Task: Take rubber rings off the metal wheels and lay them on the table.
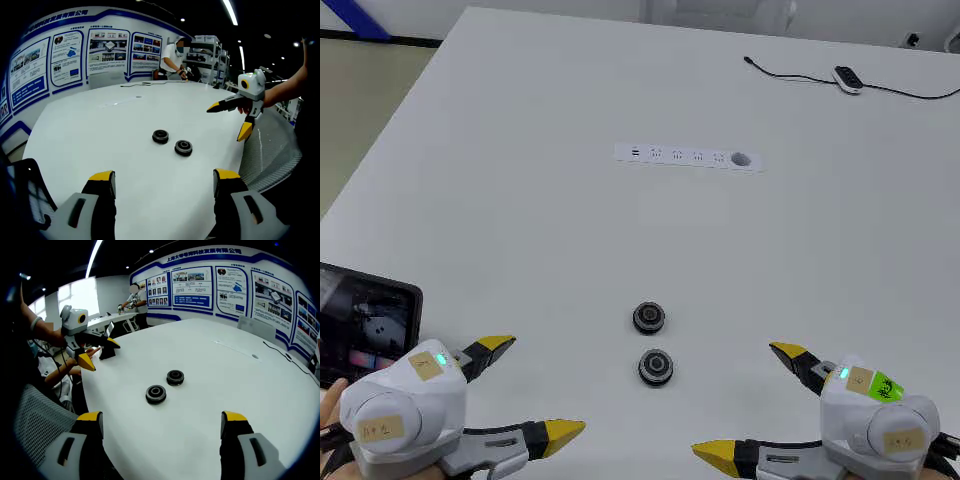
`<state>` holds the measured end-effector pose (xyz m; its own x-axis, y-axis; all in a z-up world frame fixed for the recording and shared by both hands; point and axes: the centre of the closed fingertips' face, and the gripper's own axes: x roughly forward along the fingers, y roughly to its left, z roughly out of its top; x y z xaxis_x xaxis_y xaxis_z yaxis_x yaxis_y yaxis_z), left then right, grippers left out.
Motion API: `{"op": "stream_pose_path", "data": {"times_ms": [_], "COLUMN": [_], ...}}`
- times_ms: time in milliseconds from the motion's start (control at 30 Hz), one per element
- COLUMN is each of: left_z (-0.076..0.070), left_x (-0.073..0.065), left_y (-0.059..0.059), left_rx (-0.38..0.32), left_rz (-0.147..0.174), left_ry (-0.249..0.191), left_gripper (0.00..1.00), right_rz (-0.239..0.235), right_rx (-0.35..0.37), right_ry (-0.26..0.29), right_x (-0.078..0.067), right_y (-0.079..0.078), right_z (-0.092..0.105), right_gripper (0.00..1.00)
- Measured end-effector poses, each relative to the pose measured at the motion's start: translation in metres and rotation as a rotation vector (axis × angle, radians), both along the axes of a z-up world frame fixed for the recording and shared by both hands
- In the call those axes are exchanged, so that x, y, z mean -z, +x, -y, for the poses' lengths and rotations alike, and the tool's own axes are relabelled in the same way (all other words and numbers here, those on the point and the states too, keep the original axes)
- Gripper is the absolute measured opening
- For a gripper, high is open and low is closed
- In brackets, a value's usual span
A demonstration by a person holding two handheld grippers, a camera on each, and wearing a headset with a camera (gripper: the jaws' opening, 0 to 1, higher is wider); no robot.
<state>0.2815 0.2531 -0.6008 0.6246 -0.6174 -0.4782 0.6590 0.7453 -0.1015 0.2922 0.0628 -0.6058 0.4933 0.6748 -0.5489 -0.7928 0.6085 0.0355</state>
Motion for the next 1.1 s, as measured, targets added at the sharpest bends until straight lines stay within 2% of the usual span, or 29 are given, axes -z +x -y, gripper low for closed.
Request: {"op": "stream_pose_path", "data": {"times_ms": [667, 1100], "left_z": [-0.0030, -0.0008], "left_x": [0.0020, 0.0054], "left_y": [-0.0009, -0.0018], "left_rx": [-0.009, 0.000], "left_rz": [-0.003, -0.011], "left_ry": [0.002, 0.013], "left_gripper": [0.81, 0.76], "right_rz": [-0.007, -0.037], "right_rx": [0.010, 0.011], "right_ry": [0.005, 0.018], "right_x": [0.0006, 0.0031], "right_y": [0.0002, -0.0007], "right_z": [0.0006, -0.0046], "right_gripper": [0.99, 0.98]}}
